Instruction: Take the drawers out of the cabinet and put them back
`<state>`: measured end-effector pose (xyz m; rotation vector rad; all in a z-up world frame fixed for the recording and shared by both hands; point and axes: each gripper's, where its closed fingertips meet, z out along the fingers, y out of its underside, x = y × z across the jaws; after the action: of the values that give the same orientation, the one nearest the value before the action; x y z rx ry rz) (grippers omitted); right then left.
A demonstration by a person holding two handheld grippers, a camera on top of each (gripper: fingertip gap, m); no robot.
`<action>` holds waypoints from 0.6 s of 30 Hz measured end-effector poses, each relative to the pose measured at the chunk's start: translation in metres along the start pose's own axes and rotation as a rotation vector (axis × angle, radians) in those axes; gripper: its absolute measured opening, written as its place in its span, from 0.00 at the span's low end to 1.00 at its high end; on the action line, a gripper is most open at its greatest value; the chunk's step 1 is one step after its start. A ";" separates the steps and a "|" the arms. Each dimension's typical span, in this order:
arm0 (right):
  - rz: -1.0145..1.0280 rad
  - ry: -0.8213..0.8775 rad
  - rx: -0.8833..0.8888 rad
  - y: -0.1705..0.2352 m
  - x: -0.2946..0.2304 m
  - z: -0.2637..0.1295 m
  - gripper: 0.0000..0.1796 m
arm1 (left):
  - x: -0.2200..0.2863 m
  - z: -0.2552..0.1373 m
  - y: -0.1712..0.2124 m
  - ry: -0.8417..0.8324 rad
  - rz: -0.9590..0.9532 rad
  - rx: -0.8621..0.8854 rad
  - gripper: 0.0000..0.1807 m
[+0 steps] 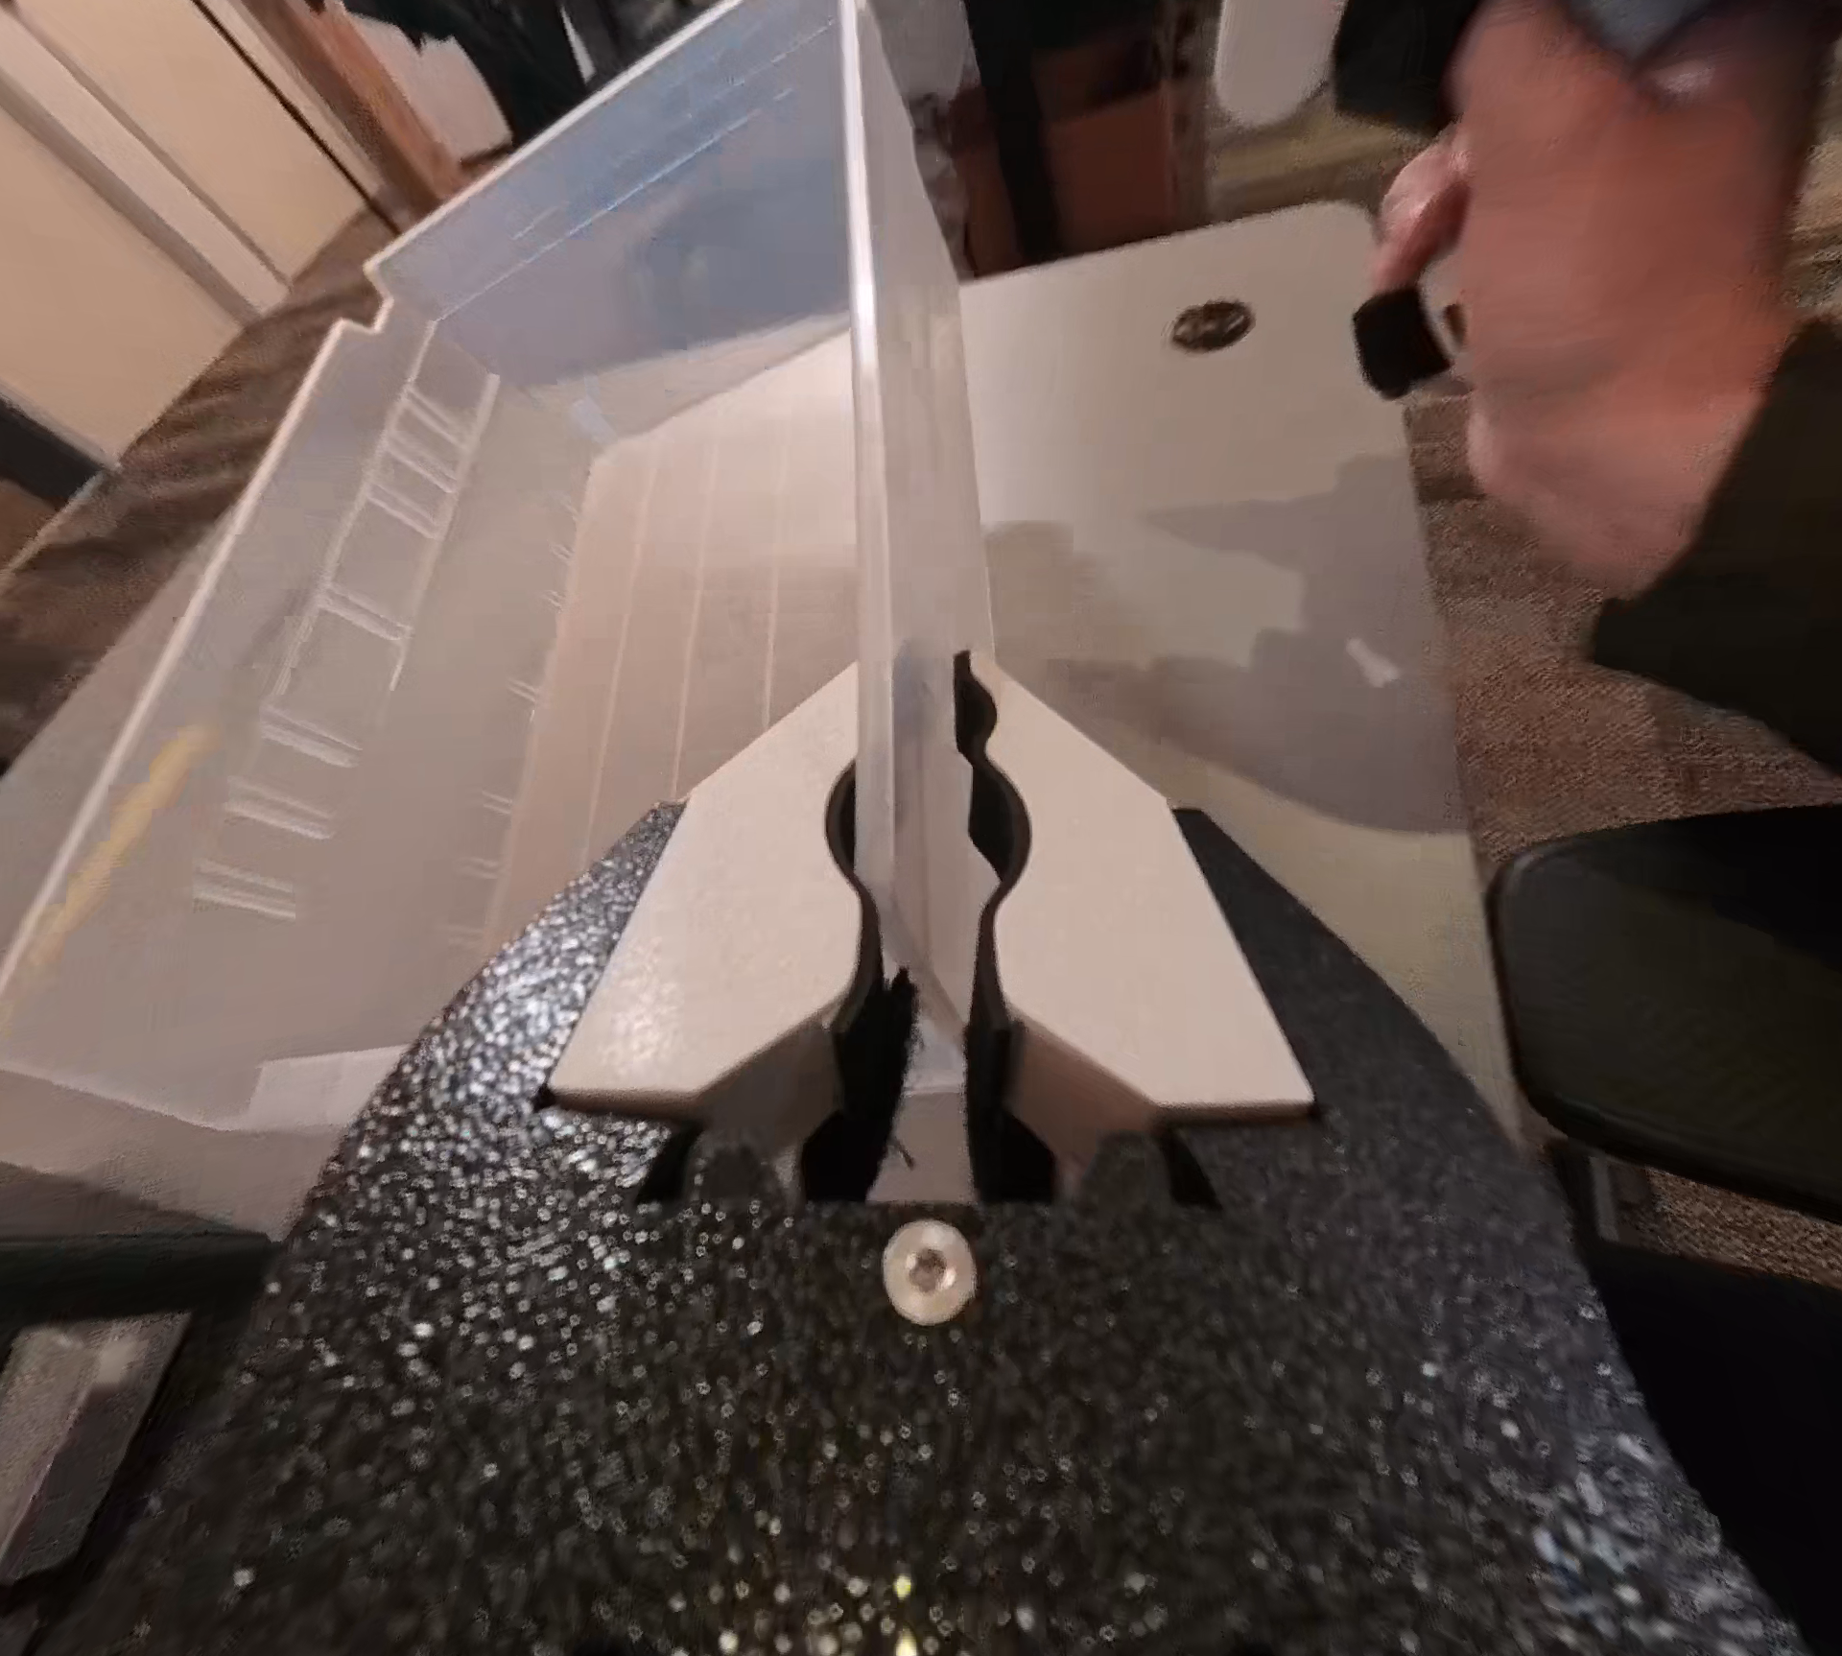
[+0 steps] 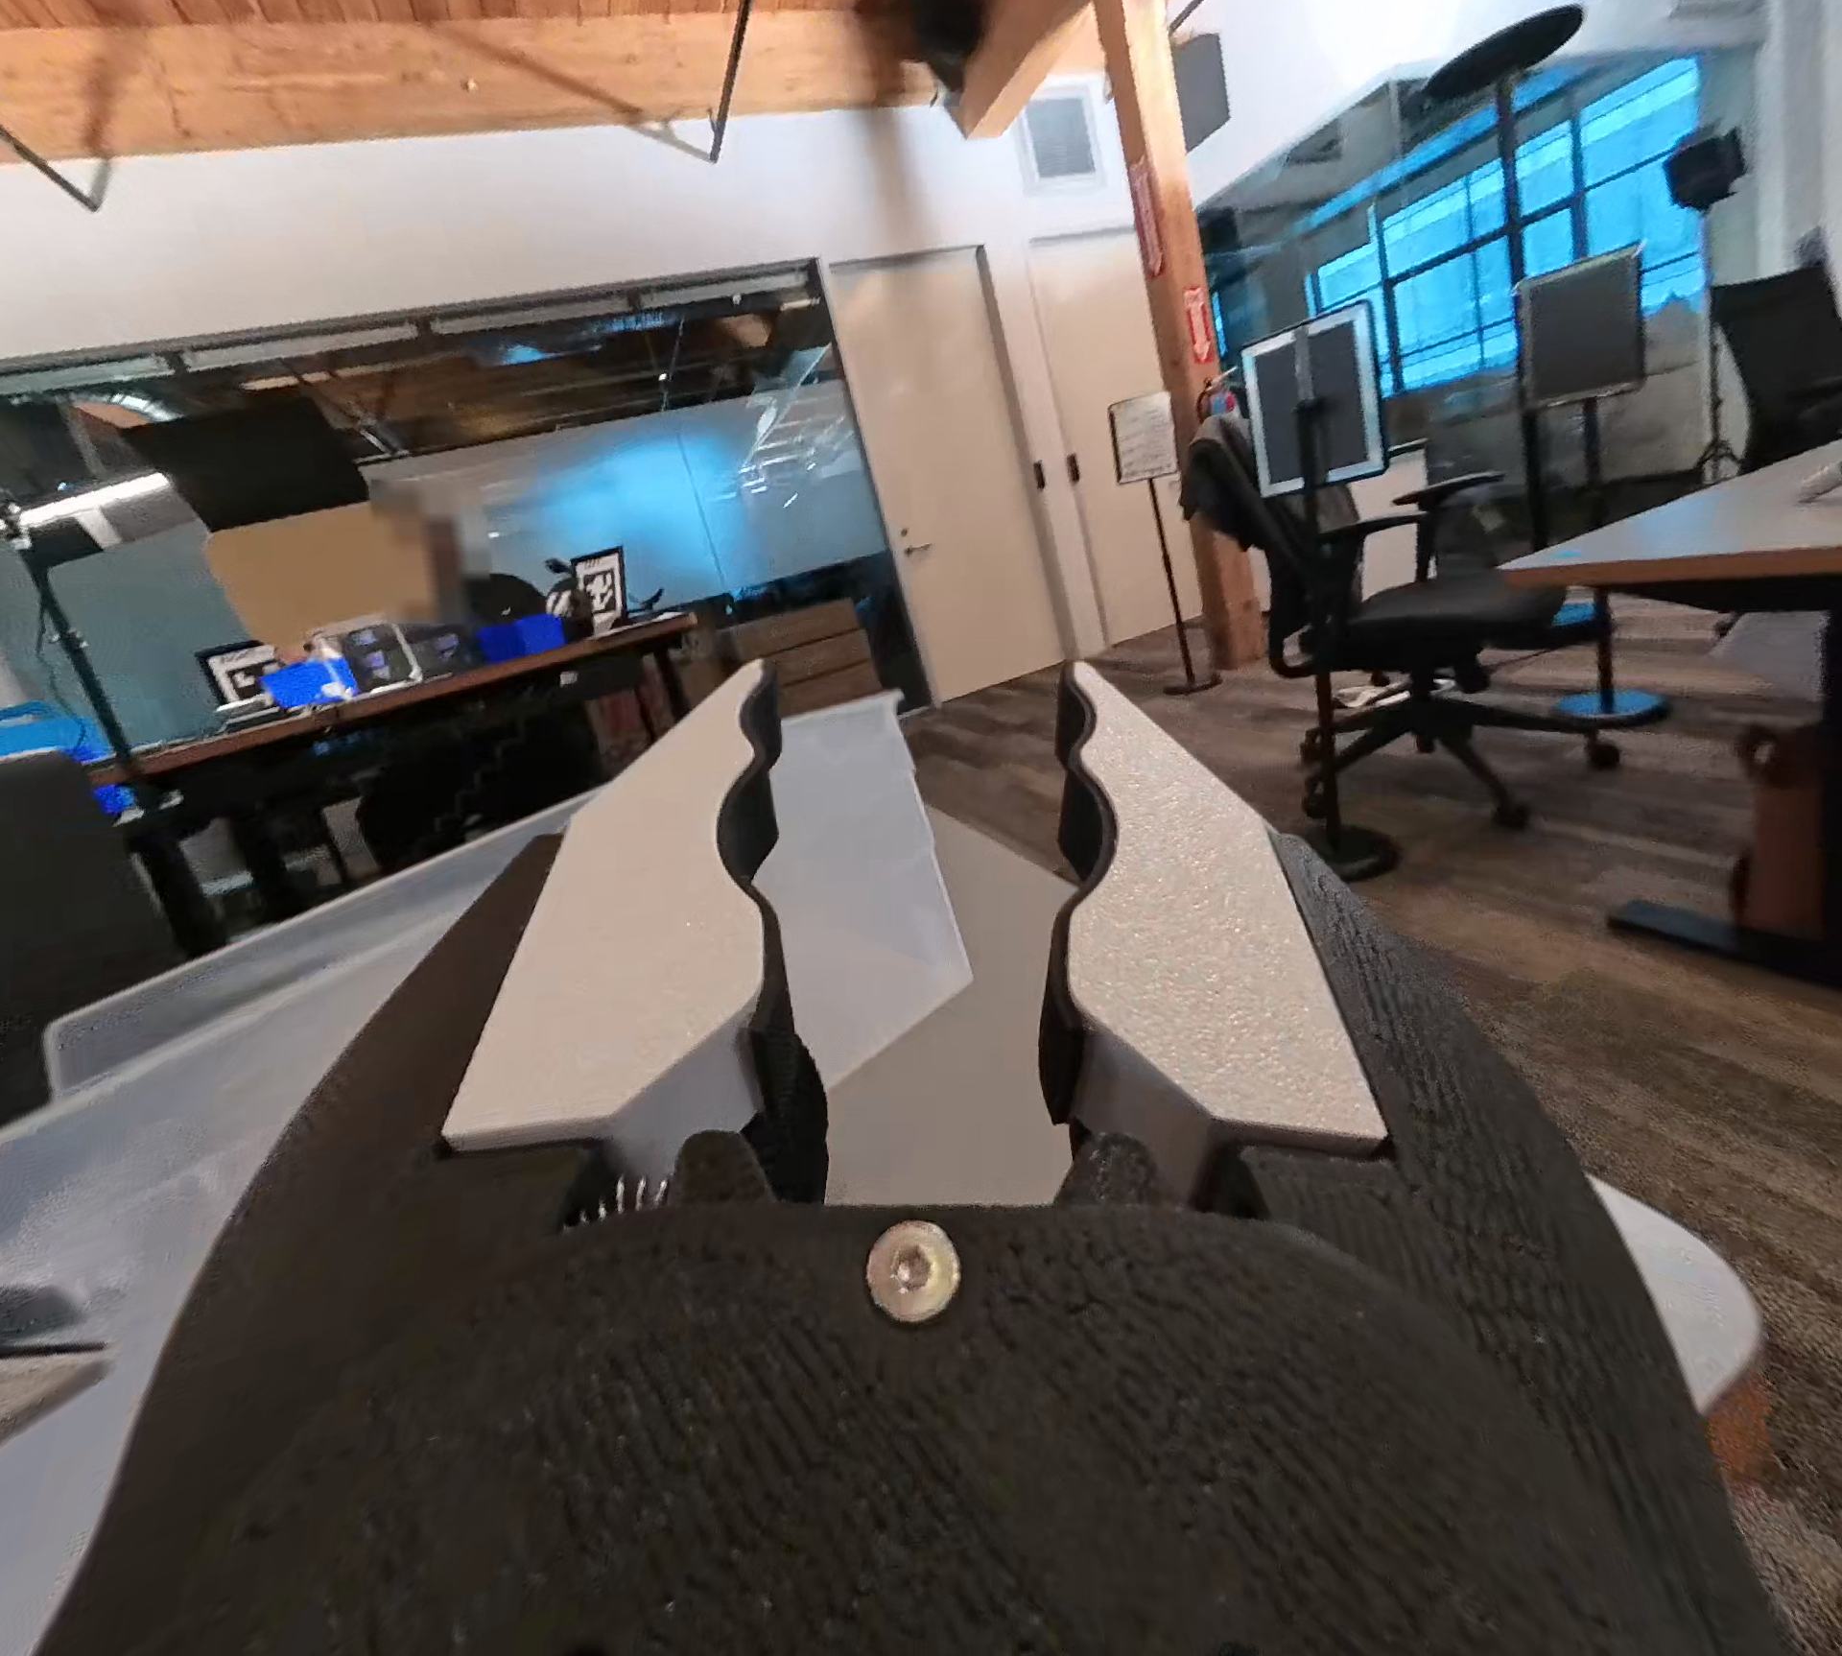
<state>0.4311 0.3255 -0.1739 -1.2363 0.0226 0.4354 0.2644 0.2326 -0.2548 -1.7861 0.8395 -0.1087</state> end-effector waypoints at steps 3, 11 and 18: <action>-0.032 -0.031 -0.020 0.005 -0.011 0.004 0.30 | -0.005 0.015 0.019 -0.031 -0.021 -0.065 0.04; -0.132 -0.092 -0.086 0.018 -0.035 0.009 0.27 | -0.004 0.028 0.033 -0.080 0.046 -0.073 0.05; -0.197 -0.132 -0.002 0.013 -0.075 0.007 0.67 | -0.010 -0.052 0.003 -0.054 -0.180 0.068 0.49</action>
<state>0.3565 0.3121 -0.1645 -1.1969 -0.2106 0.3438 0.2317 0.1962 -0.2336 -1.7905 0.6287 -0.2034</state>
